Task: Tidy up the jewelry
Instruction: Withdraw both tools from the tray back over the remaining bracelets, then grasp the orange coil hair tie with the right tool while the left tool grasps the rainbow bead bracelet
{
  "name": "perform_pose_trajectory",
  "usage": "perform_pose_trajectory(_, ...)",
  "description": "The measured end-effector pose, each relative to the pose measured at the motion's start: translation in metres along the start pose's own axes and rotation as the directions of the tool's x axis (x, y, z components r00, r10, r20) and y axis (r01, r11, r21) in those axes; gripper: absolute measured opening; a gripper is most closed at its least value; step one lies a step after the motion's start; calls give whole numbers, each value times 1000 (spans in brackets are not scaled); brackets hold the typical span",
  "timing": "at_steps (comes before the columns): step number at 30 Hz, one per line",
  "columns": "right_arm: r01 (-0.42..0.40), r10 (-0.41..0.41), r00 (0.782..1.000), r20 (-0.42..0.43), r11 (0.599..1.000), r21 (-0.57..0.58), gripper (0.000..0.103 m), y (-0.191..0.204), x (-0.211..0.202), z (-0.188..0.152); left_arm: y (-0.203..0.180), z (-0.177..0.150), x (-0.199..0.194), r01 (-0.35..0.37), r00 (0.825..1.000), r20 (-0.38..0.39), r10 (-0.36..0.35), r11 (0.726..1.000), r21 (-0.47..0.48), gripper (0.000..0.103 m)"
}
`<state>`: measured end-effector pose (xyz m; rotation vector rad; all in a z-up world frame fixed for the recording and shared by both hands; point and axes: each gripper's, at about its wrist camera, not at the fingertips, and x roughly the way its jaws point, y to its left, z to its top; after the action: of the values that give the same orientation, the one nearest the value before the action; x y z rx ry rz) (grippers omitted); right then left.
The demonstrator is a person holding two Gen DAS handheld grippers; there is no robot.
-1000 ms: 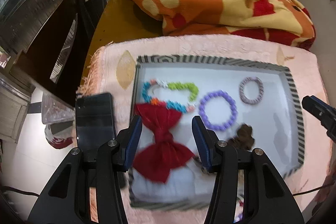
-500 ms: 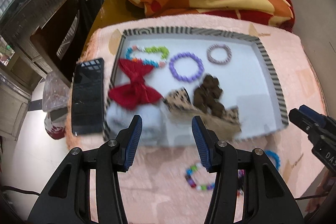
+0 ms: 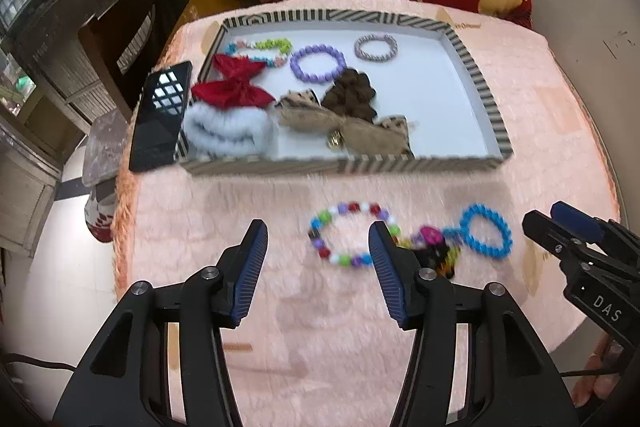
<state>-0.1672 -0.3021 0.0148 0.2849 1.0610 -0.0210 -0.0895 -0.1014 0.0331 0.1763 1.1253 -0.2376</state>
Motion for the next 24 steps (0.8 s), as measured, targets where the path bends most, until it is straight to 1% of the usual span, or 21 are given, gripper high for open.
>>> perform_pose_trajectory(4,6,-6,1000,-8,1000,-11,51,-1,-4,-12,-3,-13,-1,11,1000,-9,-11,1000,-7,55)
perform_pose_trajectory(7,13,-14,1000,-9,1000,-17,55,-2,-4,-18,-5,-21,-1,18,1000,-16,-18,1000,-14,55)
perform_pose_trajectory(9,11,-12,1000,-17,1000,-16,55,-4,-3,-20,-6,-26,-1,19,1000,-19,-19,1000,-13,55)
perform_pose_trajectory(16,10,-11,999,-48,999,-31,55,-2,6,-28,-8,-34,3,32,999,-39,-33,999,-13,55)
perform_pose_trajectory(21,14,-17,997,-74,999,-35,55,-3,15,-32,2,-37,8,69,996,-60,-71,997,-40,55)
perform_pose_trajectory(24,3,-6,996,-93,999,-32,55,-3,22,-34,8,-40,13,81,994,-69,-83,996,-34,55)
